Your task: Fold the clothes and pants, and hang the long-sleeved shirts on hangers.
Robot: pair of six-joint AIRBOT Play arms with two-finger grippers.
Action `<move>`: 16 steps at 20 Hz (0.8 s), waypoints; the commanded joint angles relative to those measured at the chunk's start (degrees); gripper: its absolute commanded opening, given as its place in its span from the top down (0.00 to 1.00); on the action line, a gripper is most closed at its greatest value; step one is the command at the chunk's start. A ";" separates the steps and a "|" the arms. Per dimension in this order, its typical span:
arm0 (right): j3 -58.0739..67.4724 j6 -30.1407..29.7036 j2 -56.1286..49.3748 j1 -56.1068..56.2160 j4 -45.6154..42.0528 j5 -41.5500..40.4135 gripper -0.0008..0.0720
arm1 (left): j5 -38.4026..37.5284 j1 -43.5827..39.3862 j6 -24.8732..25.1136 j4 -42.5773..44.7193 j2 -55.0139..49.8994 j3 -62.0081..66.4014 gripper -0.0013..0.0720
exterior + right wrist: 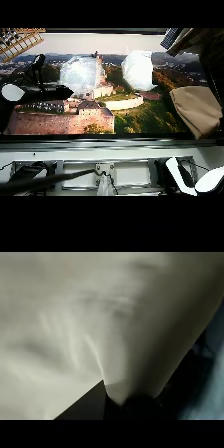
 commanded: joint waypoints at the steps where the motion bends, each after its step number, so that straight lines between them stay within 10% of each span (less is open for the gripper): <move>1: -7.21 -9.42 2.19 -3.43 -1.88 2.56 0.96 | -0.02 -0.02 0.00 0.09 -0.04 0.00 0.95; 5: -11.08 -9.40 2.16 -3.43 -3.28 6.95 0.90 | -0.02 -0.02 0.00 0.09 -0.04 0.00 0.95; 7: -9.99 -9.68 2.19 -3.43 -3.76 9.75 0.12 | -0.02 -0.02 0.00 0.09 -0.04 0.00 0.95; 8: -8.61 -11.10 2.21 -3.43 -3.82 11.93 0.04 | -0.02 -0.02 0.00 0.09 -0.04 0.00 0.95; 12: 1.60 -11.06 2.21 -3.39 -2.64 18.67 0.03 | -0.02 -0.02 0.00 0.09 -0.04 0.00 0.95; 16: 10.69 -13.66 2.21 -0.42 21.55 18.10 0.07 | -0.02 -0.02 0.00 0.09 -0.04 0.00 0.95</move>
